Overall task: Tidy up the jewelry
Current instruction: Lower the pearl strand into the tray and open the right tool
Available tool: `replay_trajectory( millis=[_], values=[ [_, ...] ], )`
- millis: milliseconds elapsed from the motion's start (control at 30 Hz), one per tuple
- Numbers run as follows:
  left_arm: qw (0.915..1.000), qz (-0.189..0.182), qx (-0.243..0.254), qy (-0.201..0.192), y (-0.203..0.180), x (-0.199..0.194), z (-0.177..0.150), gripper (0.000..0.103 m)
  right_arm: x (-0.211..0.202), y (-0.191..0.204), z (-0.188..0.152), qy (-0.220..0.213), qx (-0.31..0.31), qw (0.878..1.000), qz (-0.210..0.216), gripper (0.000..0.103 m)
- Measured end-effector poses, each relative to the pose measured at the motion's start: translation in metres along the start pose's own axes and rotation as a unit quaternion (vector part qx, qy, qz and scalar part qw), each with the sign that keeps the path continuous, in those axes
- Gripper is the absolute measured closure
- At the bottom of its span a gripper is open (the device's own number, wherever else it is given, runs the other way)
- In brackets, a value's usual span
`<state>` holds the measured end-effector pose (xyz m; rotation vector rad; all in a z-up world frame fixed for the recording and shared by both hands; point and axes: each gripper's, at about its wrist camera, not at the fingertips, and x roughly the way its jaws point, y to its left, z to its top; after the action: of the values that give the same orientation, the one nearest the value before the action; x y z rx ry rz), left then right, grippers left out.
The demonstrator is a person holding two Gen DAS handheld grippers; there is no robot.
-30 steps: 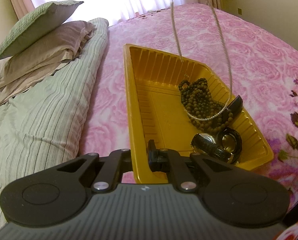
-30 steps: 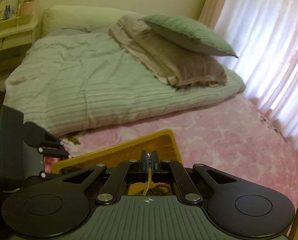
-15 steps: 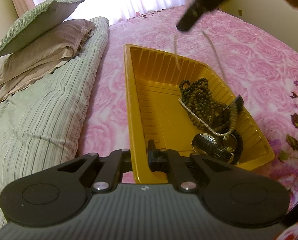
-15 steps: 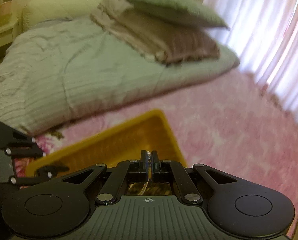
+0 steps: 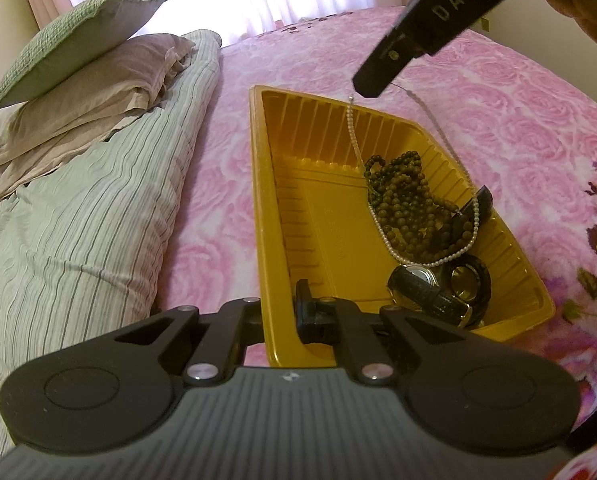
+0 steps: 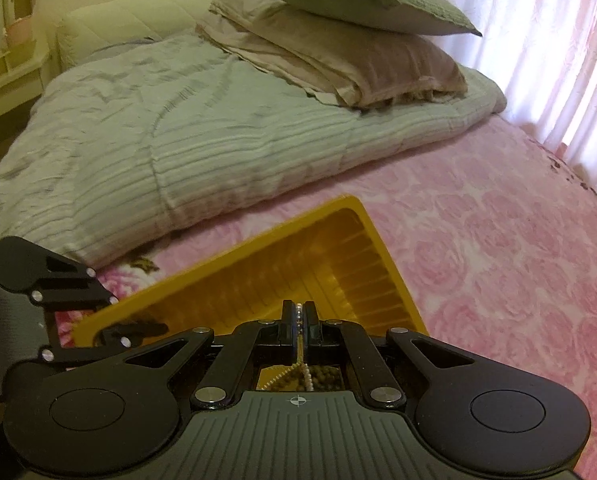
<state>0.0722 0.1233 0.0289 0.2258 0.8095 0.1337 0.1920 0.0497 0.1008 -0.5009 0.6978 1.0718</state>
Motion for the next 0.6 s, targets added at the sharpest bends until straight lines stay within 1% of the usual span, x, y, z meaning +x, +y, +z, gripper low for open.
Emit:
replay_trajectory(
  millis=[100, 300, 600],
  values=[
    [1.0000, 0.000, 0.000, 0.000, 0.000, 0.000, 0.000, 0.097, -0.001, 0.003, 0.002, -0.006, -0.002, 1.000, 0.017, 0.101],
    [1.0000, 0.000, -0.001, 0.000, 0.000, 0.000, -0.001, 0.097, 0.003, 0.004, 0.001, -0.001, -0.002, 1.000, 0.014, 0.101],
    [1.0000, 0.001, -0.002, 0.001, 0.001, 0.001, -0.002, 0.097, -0.013, -0.011, 0.001, -0.037, 0.028, 0.999, 0.007, 0.100]
  ],
)
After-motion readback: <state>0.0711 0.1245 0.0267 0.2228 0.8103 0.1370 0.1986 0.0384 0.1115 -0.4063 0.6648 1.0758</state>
